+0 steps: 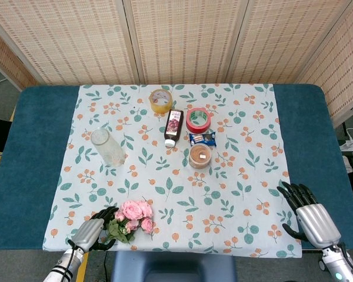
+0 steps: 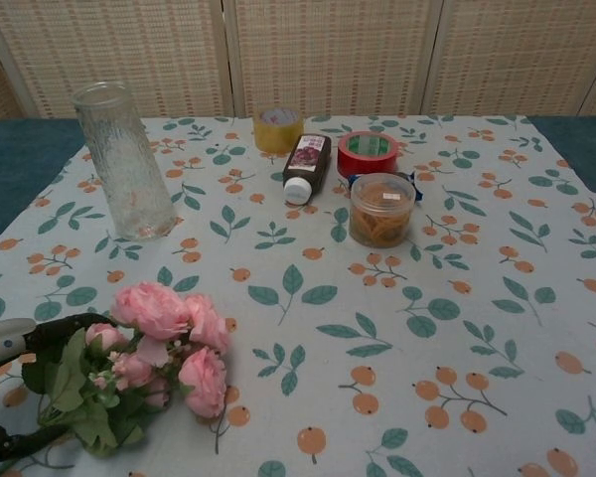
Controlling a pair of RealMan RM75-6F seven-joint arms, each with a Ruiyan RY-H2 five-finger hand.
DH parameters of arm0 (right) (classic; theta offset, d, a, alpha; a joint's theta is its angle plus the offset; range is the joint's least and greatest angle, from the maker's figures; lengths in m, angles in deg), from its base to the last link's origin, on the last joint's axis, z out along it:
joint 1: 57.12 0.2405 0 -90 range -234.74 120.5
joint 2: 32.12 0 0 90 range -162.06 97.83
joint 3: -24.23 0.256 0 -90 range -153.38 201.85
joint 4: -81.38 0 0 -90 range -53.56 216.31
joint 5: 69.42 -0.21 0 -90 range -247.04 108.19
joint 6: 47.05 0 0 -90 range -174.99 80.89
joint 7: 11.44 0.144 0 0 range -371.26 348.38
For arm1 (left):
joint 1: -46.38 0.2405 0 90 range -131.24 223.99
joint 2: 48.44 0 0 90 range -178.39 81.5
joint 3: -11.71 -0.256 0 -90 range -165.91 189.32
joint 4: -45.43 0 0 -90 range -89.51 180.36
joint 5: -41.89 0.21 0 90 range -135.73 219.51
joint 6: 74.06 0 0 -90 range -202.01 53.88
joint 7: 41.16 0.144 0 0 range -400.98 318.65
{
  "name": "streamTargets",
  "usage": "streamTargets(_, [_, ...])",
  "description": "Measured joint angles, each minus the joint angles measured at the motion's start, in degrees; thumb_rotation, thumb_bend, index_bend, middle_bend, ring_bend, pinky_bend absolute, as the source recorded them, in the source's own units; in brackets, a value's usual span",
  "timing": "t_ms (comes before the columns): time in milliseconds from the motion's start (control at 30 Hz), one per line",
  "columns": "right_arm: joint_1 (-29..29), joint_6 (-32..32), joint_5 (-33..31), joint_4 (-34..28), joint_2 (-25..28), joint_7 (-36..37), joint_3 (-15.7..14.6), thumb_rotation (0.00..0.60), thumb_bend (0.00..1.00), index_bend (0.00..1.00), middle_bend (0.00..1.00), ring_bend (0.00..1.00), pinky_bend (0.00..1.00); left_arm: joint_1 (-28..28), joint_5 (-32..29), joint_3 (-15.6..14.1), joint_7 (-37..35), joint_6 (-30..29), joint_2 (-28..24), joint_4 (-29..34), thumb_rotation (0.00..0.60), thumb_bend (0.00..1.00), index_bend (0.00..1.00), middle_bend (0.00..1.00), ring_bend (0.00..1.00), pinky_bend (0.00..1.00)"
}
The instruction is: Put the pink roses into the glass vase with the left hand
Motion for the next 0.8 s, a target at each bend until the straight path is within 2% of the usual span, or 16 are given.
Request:
streamTargets(233, [0.09, 0.4, -0.71, -0.01, -0.25, -0.5, 0.25, 0.6, 0.18, 0.0, 0.0, 0.0, 0.0, -1.59, -3.15, 1.4, 0.91, 1.37, 2.54, -2.22, 0.6, 0.36, 0.01, 0.0, 0.0, 0.11])
streamTargets(400, [0.17, 0.71, -0.88, -0.04, -0.31, -0.79, 0.23, 0.6, 0.18, 0.0, 0.0, 0.0, 0.0, -2.64, -3.65, 2.05, 1.14, 2.14, 3.78, -3.95, 0.6, 0.36, 0.09, 0.01, 0.0, 0.1])
streamTargets(533, [0.28, 1.0, -1.23, -0.01, -0.31, -0.78, 0.33, 0.6, 0.18, 0.0, 0.0, 0.0, 0.0, -3.34, -3.9, 2.84, 1.23, 2.18, 5.0, -6.11, 0.6, 0.36, 0.19, 0.14, 0.02, 0.09])
streamTargets(700, [0.42, 1.2, -1.59, 0.0, -0.21, -0.49, 0.49, 0.6, 0.18, 0.0, 0.0, 0.0, 0.0, -3.87, -3.86, 3.0, 0.34, 2.9, 6.06, -7.58, 0.6, 0.37, 0.3, 0.27, 0.14, 0.1])
streamTargets(800, [0.44, 1.23, -1.66, -0.02, -0.09, -0.31, 0.51, 0.6, 0.18, 0.0, 0.0, 0.0, 0.0, -3.81, -2.95, 2.89, -0.28, 2.74, 6.75, -8.16, 0.6, 0.4, 0.37, 0.35, 0.2, 0.15])
